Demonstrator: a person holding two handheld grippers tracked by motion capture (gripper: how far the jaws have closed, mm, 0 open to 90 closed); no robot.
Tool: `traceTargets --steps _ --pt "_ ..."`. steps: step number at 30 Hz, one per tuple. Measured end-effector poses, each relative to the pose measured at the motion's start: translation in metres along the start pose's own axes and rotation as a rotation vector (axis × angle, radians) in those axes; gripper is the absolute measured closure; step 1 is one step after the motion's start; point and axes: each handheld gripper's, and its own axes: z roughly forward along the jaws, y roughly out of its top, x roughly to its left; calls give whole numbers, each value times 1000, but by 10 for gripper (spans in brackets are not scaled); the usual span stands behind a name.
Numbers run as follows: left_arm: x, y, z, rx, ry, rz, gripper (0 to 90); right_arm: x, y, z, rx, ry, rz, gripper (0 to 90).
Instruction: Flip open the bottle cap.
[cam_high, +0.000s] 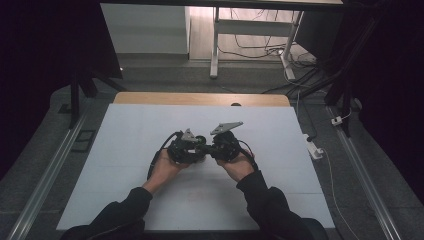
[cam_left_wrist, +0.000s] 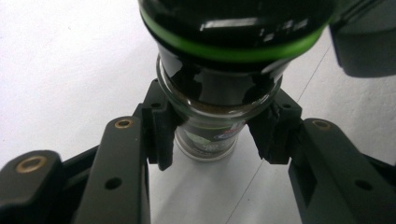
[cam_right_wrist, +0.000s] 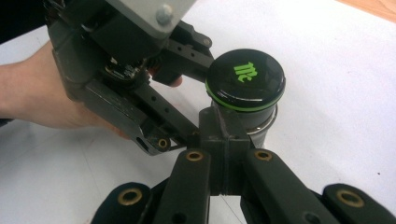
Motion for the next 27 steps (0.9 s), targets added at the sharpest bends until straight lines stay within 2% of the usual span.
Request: traceTargets --steps 7,27 --pt "0 0 0 5 3 9 539 -1 1 -1 -10 -2 13 894" --pt "-1 -1 0 -4 5 -2 539 -6 10 -7 -48 -26 27 895"
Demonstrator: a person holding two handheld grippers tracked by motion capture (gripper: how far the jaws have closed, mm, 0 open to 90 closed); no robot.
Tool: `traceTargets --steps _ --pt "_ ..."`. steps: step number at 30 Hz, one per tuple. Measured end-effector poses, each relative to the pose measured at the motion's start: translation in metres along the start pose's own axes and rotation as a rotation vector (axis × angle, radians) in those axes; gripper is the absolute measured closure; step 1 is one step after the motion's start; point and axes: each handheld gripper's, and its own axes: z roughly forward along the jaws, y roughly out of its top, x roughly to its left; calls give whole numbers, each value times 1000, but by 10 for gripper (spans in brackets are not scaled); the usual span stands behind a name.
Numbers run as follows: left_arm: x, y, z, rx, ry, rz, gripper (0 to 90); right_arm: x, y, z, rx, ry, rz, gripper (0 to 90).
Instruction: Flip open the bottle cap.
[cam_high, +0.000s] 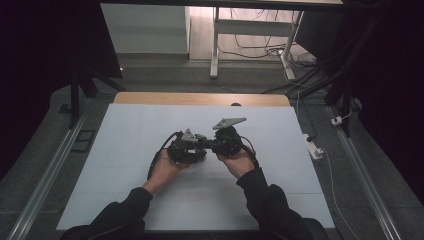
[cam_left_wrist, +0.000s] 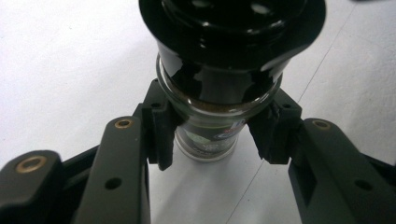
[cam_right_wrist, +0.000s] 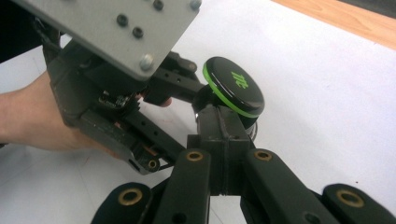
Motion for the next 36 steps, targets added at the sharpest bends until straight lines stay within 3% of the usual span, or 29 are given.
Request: traceTargets --steps 14,23,31,33,36 --pt "-1 -1 0 -4 2 5 539 -12 8 -3 -32 -28 26 894" --pt "-1 -1 0 -9 2 0 538 -21 9 0 -17 -31 52 894" --pt "1 0 0 -1 -7 -3 531 -19 9 0 -18 -25 38 891" --pt "1 1 0 9 -12 3 521 -18 9 -2 -24 -20 36 851" --pt "2 0 -1 13 2 8 431 -16 9 -5 -25 -15 34 814"
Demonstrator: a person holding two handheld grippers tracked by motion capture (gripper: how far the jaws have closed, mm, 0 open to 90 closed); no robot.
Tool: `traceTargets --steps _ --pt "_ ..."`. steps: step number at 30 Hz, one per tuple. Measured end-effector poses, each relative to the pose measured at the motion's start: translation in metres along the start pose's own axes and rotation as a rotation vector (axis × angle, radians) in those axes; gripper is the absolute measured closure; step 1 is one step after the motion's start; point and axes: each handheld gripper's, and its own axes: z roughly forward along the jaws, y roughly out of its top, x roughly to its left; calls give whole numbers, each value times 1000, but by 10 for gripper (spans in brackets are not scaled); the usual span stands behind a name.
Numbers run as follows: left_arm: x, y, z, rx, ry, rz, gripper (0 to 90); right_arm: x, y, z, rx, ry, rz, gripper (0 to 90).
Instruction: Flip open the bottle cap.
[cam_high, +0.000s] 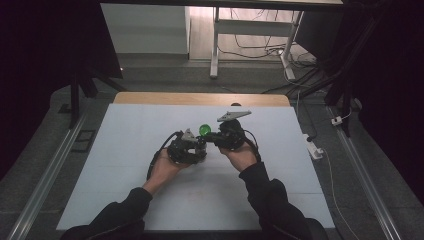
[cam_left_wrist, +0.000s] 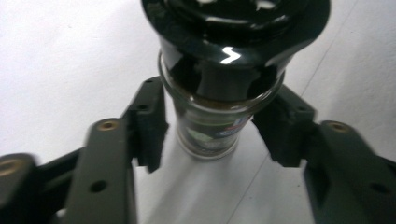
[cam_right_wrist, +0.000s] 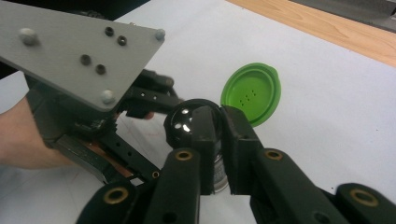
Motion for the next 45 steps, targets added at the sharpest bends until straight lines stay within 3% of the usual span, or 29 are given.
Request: traceTargets --steps 3,7,10,20,28,32,38,45 --pt "2 0 -5 -6 4 -8 381 2 0 -2 -3 7 1 766" --pt "4 -1 -13 -9 -26 -31 340 5 -1 -5 -3 11 -5 696" --pt "3 -1 -18 13 -27 -37 304 7 -2 -7 -3 15 -6 628" --pt "3 -7 -40 52 -92 -56 206 14 -6 -13 1 25 -9 428" --pt "5 -15 -59 -8 -144 -115 107 14 -12 -21 2 30 2 248" --pt "5 -21 -68 -15 -163 -129 74 16 -15 -25 4 34 -1 185" --pt "-1 -29 -85 -32 -177 -125 39 19 -18 -32 -1 56 6 105" --pt "-7 -43 -108 -47 -191 -131 15 25 -25 -41 9 68 -22 61"
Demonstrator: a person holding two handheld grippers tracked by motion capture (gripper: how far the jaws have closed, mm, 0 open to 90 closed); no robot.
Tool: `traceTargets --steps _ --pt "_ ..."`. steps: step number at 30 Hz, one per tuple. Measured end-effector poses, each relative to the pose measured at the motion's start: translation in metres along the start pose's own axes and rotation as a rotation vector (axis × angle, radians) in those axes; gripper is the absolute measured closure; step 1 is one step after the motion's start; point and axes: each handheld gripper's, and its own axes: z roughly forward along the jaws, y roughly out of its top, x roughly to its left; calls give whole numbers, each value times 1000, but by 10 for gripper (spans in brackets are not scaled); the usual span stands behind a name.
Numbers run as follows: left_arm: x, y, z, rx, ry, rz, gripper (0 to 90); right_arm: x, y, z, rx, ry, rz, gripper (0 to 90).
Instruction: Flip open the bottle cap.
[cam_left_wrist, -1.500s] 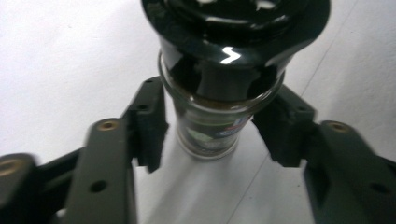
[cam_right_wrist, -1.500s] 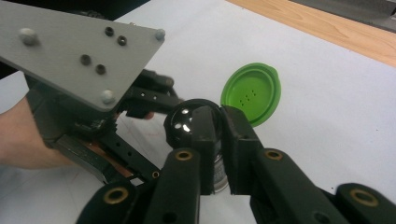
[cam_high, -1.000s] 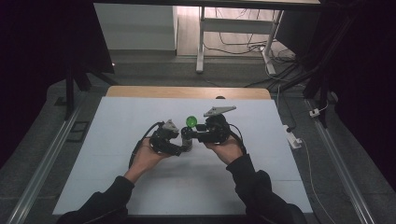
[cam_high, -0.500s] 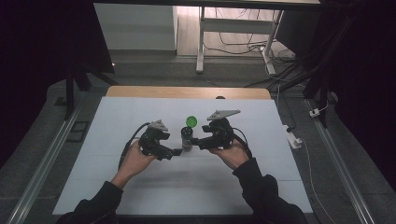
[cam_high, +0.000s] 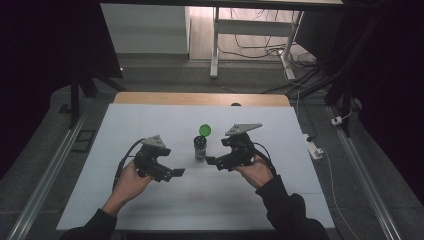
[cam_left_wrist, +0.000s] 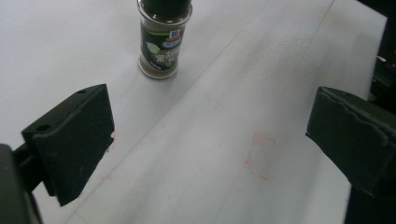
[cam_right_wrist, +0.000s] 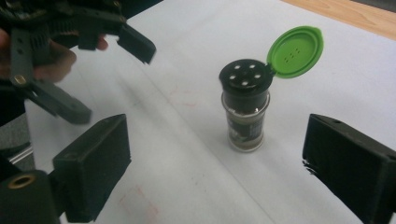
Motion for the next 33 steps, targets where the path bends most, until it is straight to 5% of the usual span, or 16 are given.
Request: traceTargets --steps 8,16,33 --pt "-7 -20 -30 -52 11 -27 2 4 -15 -17 -2 -13 -18 3" --pt "-13 -45 -56 -82 34 -74 3 0 -38 -41 0 -3 32 0" --pt "-19 -105 -110 -133 159 -172 1 -3 -87 -89 -26 -150 96 0"
